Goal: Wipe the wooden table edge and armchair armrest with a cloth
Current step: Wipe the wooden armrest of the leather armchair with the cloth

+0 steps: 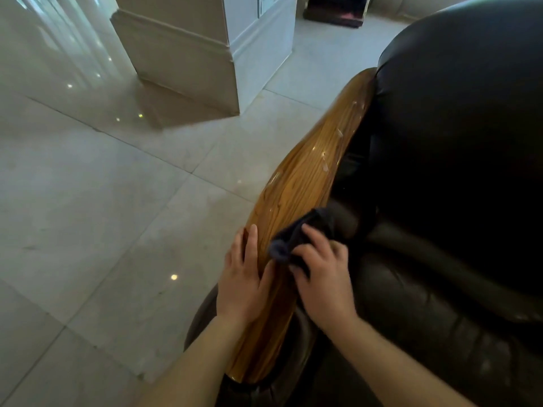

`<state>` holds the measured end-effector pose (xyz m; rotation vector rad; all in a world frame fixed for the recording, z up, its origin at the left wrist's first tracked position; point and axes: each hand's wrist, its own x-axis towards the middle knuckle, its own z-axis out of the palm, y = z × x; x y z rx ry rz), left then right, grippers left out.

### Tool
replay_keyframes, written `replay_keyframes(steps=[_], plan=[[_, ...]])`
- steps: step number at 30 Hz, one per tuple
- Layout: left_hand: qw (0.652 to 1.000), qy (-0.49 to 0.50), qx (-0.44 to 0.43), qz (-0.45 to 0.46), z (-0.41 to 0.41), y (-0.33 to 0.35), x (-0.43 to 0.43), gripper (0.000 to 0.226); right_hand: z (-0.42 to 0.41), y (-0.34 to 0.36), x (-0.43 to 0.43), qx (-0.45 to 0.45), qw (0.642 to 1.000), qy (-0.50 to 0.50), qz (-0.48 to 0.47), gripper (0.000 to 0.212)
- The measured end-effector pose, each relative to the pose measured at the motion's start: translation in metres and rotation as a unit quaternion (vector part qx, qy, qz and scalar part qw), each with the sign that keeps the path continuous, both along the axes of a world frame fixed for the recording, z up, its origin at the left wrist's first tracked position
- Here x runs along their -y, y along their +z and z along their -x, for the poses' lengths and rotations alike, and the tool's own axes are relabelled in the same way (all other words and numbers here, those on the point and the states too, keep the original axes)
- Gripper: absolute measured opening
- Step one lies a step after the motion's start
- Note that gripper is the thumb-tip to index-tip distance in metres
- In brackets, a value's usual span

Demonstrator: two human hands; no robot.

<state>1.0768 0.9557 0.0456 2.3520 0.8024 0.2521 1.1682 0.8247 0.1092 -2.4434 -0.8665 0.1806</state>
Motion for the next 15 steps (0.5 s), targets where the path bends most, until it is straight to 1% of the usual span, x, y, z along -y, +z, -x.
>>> replay_keyframes(steps=[2, 3, 5, 6, 7, 9, 10, 11, 13, 15], plan=[[0.999, -0.005, 0.017, -0.028, 0.000, -0.005, -0.002, 0.071, 0.030, -0.017, 0.011, 0.046, 0.997, 0.052, 0.039, 0.025], [0.999, -0.004, 0.022, -0.044, 0.000, -0.006, -0.003, 0.069, 0.037, -0.023, 0.019, 0.068, 0.993, 0.088, 0.038, 0.025], [0.998, -0.007, 0.028, -0.063, 0.000, -0.007, -0.003, 0.066, 0.025, -0.027, 0.026, 0.128, 0.978, 0.159, 0.031, 0.022], [0.998, -0.009, 0.033, -0.062, 0.001, -0.007, -0.003, 0.065, 0.011, -0.026, 0.023, 0.148, 0.973, 0.172, 0.038, 0.022], [0.998, -0.007, 0.037, -0.054, 0.001, -0.007, -0.003, 0.064, -0.006, -0.021, 0.013, 0.154, 0.974, 0.161, 0.042, 0.025], [0.998, 0.006, 0.044, -0.044, 0.001, -0.007, -0.003, 0.063, -0.044, -0.008, -0.020, 0.158, 0.982, 0.098, 0.023, 0.033], [0.998, 0.011, 0.049, -0.046, 0.002, -0.007, -0.002, 0.063, -0.059, -0.003, -0.038, 0.159, 0.984, 0.081, 0.015, 0.037], [0.997, 0.011, 0.055, -0.048, 0.002, -0.007, -0.001, 0.062, -0.067, -0.002, -0.053, 0.158, 0.984, 0.086, 0.017, 0.040], [0.996, 0.004, 0.068, -0.049, 0.001, -0.005, -0.001, 0.060, -0.067, -0.012, -0.061, 0.172, 0.974, 0.144, 0.027, 0.043], [0.997, 0.013, 0.078, -0.026, 0.001, -0.003, -0.003, 0.059, -0.045, -0.032, -0.039, 0.188, 0.958, 0.213, 0.029, 0.045]])
